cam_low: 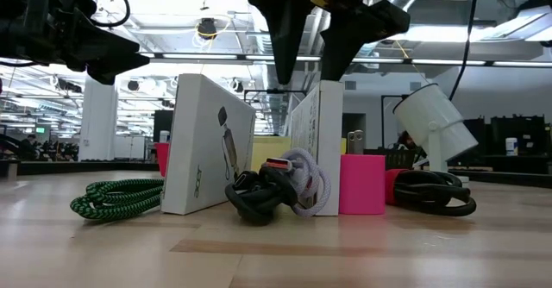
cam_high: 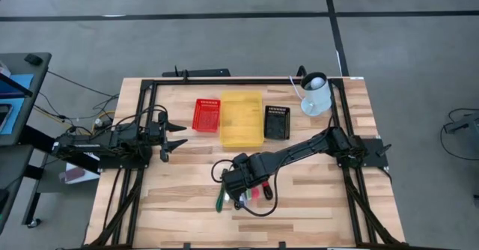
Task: Pick and place items into bin
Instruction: Put the right white card reader box into the black bin
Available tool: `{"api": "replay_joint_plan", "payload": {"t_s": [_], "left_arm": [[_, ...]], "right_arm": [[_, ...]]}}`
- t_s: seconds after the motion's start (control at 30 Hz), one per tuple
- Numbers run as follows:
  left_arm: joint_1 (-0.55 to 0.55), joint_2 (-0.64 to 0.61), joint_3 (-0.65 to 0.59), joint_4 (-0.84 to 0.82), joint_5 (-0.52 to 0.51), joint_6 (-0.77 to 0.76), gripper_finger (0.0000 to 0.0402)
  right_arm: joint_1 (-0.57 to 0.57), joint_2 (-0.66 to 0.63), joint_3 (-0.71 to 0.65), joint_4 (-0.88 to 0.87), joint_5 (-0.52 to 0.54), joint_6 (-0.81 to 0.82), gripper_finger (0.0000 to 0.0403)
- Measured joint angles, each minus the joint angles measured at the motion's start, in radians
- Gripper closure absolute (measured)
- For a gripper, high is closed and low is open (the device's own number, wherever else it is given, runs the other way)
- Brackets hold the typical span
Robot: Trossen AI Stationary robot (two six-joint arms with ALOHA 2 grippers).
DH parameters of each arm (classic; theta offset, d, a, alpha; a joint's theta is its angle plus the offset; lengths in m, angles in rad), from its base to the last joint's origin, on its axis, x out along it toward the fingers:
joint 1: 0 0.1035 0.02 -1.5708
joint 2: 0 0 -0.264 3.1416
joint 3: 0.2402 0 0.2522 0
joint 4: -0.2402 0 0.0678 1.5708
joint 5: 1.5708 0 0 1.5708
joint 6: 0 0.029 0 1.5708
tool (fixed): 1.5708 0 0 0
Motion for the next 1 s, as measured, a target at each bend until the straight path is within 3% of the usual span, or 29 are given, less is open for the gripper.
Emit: {"api": "replay_joint_plan", "payload": {"t_s": [0.8,1.0], "left_arm": [[0.0,0.0,0.0,0.0,0.0,0.0,0.0182],[0.0,0.0,0.0,0.0,0.0,0.0,0.0182]], "right_arm": [[-0.012,0.049,-0.002,0.003,-0.011,-0.018,0.0208],[-0.016,0.049,-0.002,0.003,-0.011,-0.012,0.0229]]}}
